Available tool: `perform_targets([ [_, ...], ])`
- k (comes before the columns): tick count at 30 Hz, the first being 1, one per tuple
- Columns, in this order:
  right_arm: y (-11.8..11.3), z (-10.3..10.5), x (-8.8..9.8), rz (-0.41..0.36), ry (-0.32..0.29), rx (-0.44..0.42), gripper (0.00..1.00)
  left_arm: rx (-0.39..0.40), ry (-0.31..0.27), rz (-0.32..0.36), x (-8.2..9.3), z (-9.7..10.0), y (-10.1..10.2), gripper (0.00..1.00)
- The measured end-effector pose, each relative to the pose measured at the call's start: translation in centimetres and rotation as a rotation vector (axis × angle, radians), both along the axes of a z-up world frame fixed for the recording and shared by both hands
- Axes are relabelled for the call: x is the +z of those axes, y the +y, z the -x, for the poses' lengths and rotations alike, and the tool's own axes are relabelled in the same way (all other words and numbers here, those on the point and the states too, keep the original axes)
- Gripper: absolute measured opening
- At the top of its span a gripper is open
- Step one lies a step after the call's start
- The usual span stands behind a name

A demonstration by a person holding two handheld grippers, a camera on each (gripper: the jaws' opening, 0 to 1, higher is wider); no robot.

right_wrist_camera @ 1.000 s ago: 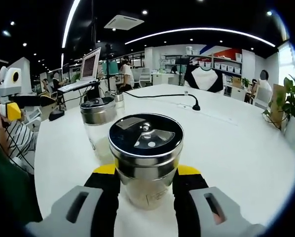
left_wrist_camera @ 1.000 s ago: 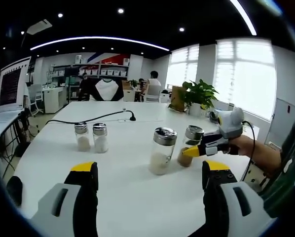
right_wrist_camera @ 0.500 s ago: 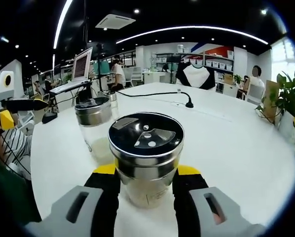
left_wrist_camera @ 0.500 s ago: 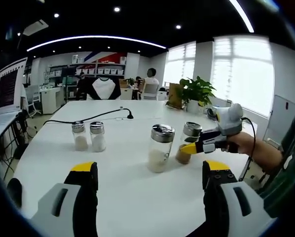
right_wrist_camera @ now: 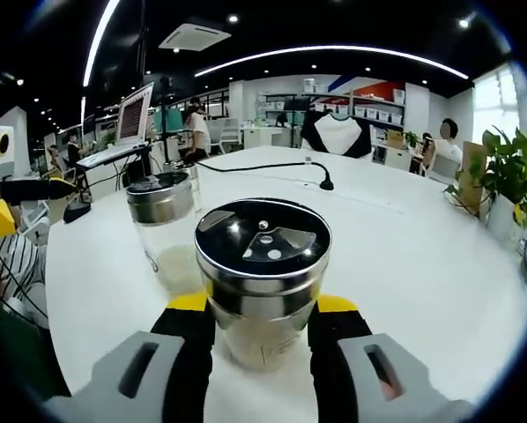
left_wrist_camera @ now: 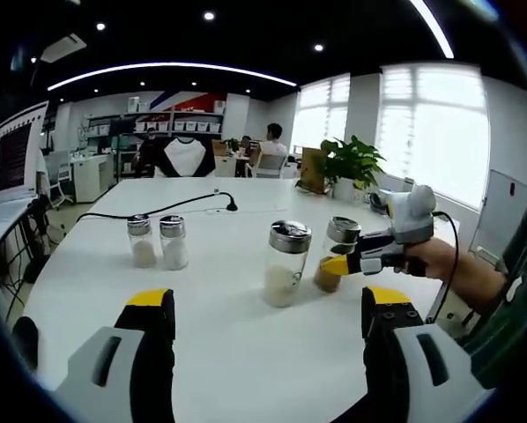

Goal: Rotate the seasoning bottle until the label or dispensing opening points toward the visible target arrow and the bottle remains upright within the marked orientation range

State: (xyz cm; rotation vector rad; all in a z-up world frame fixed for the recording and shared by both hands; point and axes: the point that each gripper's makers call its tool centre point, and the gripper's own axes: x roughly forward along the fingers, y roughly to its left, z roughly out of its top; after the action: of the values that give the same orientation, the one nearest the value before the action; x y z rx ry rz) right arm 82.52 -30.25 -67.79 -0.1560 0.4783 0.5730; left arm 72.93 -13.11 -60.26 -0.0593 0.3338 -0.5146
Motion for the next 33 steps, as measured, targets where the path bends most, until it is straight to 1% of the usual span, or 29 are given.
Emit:
perform_targets([
  [12,-0.06,-0.12,-0.03,0.0,-0.016,-0.087,0.4,0.005,0.003,0.0,0.0,0.1,0.24,0.92],
  [19,-0.2,-0.19,-0.02,-0.001,-0.016,-0.128,0.4,0.005,0.001,0.009,0.07,0.04,0.1,0.92],
  [26,-0.38,-0.29,-0.05,-0.004,-0.019,-0.194,0.4,0.007,0.006,0.009,0.0,0.0,0.18,0.91],
  [33,-0.4,-0.37,-0.11,0.008,-0.017,-0.233,0.4,0.006,0.008,0.007,-0.02,-0.04,0.15,0.91],
])
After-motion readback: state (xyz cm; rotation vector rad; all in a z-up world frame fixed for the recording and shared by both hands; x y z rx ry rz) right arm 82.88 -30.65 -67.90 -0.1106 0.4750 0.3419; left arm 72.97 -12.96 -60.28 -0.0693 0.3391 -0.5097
